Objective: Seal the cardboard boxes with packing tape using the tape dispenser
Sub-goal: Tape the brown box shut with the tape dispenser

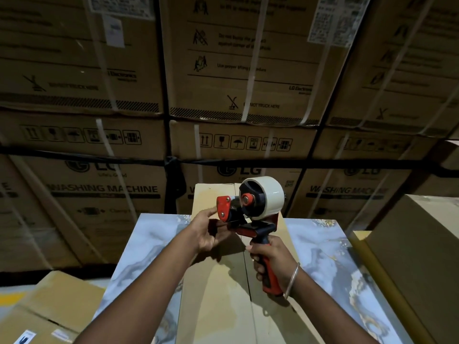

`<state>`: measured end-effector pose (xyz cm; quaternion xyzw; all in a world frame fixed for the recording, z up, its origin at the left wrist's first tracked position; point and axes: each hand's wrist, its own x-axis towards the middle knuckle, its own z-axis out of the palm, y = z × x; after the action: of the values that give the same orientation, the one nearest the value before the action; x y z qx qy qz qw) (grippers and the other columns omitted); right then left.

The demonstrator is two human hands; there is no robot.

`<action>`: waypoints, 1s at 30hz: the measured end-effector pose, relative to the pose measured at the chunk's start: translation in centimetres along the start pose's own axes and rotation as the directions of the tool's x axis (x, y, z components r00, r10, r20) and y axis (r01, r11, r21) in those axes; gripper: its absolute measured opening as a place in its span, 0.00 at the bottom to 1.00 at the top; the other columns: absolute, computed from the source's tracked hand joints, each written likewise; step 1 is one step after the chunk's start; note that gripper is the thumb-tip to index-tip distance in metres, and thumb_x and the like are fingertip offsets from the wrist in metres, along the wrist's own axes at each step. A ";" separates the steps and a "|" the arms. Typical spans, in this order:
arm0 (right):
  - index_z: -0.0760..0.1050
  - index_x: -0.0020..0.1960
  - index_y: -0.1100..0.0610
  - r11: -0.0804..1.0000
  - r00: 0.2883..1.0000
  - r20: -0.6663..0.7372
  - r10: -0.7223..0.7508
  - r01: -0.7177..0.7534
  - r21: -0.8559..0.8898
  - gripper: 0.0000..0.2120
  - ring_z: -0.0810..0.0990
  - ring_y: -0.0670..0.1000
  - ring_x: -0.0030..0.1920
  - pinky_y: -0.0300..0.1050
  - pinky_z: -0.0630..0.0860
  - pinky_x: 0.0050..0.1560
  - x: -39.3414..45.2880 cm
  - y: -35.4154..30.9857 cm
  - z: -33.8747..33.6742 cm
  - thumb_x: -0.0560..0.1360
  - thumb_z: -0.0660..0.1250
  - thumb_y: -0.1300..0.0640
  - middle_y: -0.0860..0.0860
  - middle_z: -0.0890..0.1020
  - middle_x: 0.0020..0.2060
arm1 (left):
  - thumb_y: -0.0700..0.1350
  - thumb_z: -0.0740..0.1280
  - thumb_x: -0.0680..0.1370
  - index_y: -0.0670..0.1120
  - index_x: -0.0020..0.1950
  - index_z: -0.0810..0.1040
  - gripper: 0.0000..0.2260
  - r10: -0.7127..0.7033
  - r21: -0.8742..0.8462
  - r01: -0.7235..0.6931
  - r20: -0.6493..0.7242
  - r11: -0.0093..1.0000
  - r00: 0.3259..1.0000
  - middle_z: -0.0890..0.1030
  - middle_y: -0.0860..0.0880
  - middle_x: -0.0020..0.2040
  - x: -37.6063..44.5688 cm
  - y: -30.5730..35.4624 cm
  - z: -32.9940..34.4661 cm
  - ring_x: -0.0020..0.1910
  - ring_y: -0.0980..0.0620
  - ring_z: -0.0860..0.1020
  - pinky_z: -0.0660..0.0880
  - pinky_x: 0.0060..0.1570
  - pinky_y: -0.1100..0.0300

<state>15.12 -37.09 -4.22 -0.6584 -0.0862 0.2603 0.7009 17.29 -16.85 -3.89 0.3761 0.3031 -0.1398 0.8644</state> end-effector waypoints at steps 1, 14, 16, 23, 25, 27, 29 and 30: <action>0.66 0.35 0.58 1.000 1.000 0.003 0.004 -0.004 -0.003 0.12 0.65 0.49 0.22 0.40 0.63 0.25 0.0 -0.1 0.0 0.67 0.70 0.58 0.52 0.67 0.26 | 0.47 0.64 0.82 0.38 0.48 0.76 0.12 -0.001 0.065 0.001 -0.006 0.998 1.000 0.82 0.39 0.35 0.5 0.4 0.1 0.30 0.48 0.81 0.81 0.34 0.58; 0.68 0.39 0.58 0.992 0.984 -0.145 0.109 -0.098 0.079 0.11 0.65 0.50 0.23 0.39 0.61 0.25 2.3 0.1 -0.1 0.77 0.66 0.66 0.52 0.68 0.28 | 0.37 0.69 0.76 0.40 0.37 0.78 0.07 0.200 0.727 -0.047 -0.125 0.685 0.972 0.80 0.45 0.28 6.4 5.0 3.6 0.26 0.52 0.79 0.72 0.22 0.64; 0.68 0.38 0.58 0.991 0.979 -0.169 0.116 -0.103 0.083 0.12 0.65 0.50 0.23 0.40 0.62 0.26 3.1 -0.1 0.0 0.77 0.66 0.66 0.52 0.68 0.27 | 0.38 0.70 0.75 0.41 0.38 0.79 0.06 0.199 0.765 -0.053 -0.099 0.642 0.975 0.80 0.46 0.29 7.3 5.8 4.4 0.27 0.51 0.80 0.73 0.24 0.63; 0.70 0.41 0.59 0.985 0.955 -0.254 0.154 -0.128 0.114 0.07 0.66 0.51 0.22 0.41 0.62 0.27 6.4 -0.7 -0.1 0.77 0.65 0.66 0.52 0.69 0.27 | 0.33 0.66 0.77 0.39 0.36 0.76 0.09 0.297 0.858 -0.089 -0.076 0.506 0.952 0.75 0.44 0.31 11.4 9.2 6.8 0.23 0.53 0.77 0.71 0.22 0.63; 0.70 0.41 0.60 0.987 0.952 -0.269 0.147 -0.124 0.101 0.07 0.65 0.52 0.22 0.40 0.61 0.26 7.1 -0.6 0.1 0.76 0.65 0.67 0.53 0.69 0.26 | 0.33 0.66 0.76 0.36 0.42 0.79 0.05 0.333 0.885 -0.094 -0.071 0.455 0.940 0.77 0.43 0.35 13.1 10.6 6.9 0.29 0.50 0.78 0.74 0.27 0.60; 0.68 0.39 0.60 0.988 0.946 -0.289 0.144 -0.121 0.096 0.10 0.64 0.52 0.22 0.39 0.61 0.24 7.8 -0.5 0.3 0.76 0.66 0.68 0.53 0.68 0.25 | 0.35 0.69 0.75 0.36 0.47 0.82 0.04 0.377 0.916 -0.104 -0.055 0.388 0.924 0.82 0.42 0.40 14.7 11.7 7.0 0.37 0.47 0.82 0.82 0.39 0.53; 0.68 0.38 0.60 0.988 0.941 -0.304 0.147 -0.122 0.099 0.11 0.64 0.52 0.22 0.38 0.61 0.24 8.6 -0.4 0.4 0.75 0.66 0.69 0.53 0.68 0.25 | 0.40 0.72 0.75 0.39 0.45 0.84 0.04 0.482 0.957 -0.115 -0.029 0.268 0.876 0.84 0.44 0.41 15.9 12.4 7.2 0.41 0.48 0.83 0.82 0.47 0.52; 0.68 0.39 0.61 0.988 0.939 -0.313 0.144 -0.119 0.097 0.10 0.64 0.52 0.22 0.38 0.61 0.23 9.0 -0.4 0.4 0.75 0.66 0.69 0.54 0.68 0.25 | 0.41 0.72 0.75 0.40 0.44 0.84 0.05 0.530 0.971 -0.123 -0.004 0.203 0.848 0.83 0.46 0.40 16.3 12.6 7.4 0.40 0.50 0.82 0.81 0.47 0.53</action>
<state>22.66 -32.42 -5.82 -0.6687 0.0828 0.1998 0.7114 38.98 -14.02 -3.08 0.8866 0.2137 -0.0342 0.4088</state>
